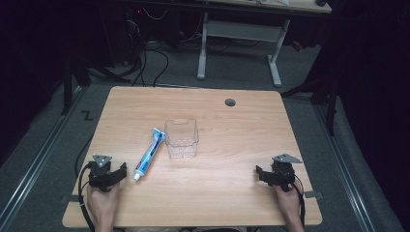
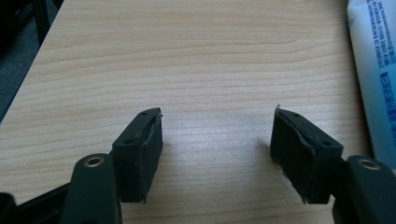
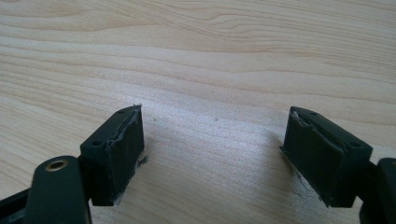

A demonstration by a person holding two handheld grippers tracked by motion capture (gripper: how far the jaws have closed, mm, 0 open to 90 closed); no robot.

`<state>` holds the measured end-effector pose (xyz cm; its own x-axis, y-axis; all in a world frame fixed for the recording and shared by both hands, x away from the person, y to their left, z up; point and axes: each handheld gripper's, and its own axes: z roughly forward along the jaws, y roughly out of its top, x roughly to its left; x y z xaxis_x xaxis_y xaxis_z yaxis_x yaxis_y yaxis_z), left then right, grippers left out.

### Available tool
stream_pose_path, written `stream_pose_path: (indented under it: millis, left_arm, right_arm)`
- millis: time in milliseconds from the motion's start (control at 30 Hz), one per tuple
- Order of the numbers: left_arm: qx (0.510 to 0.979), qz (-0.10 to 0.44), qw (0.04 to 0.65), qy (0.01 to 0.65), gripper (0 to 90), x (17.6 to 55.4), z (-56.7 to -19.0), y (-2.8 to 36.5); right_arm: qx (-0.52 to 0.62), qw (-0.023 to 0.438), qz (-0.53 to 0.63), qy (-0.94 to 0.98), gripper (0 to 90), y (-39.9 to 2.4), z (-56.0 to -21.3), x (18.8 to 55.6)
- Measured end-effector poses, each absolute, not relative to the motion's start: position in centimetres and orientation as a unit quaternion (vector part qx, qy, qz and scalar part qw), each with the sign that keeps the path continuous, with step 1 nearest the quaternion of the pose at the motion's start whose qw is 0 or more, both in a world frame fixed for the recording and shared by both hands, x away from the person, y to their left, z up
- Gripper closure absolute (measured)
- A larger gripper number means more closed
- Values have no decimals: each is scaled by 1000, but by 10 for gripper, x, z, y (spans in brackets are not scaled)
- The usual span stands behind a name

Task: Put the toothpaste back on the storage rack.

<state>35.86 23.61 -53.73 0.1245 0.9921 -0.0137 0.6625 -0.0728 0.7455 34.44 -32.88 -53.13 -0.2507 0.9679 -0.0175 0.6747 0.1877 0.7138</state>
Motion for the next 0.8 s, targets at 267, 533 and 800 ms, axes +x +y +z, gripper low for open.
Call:
stream_pose_path:
  millis: [267,533,800]
  left_arm:
    - [684,263,312,605,328,358,-537,236]
    - [685,261,313,603,318,358,-537,236]
    - [687,261,312,602,308,359,-537,236]
  right_arm:
    - [561,243,301,731,201,-329,-531,344]
    - [560,244,301,732,201,-329,-531,344]
    - [560,243,301,732,201,-329,-531,344]
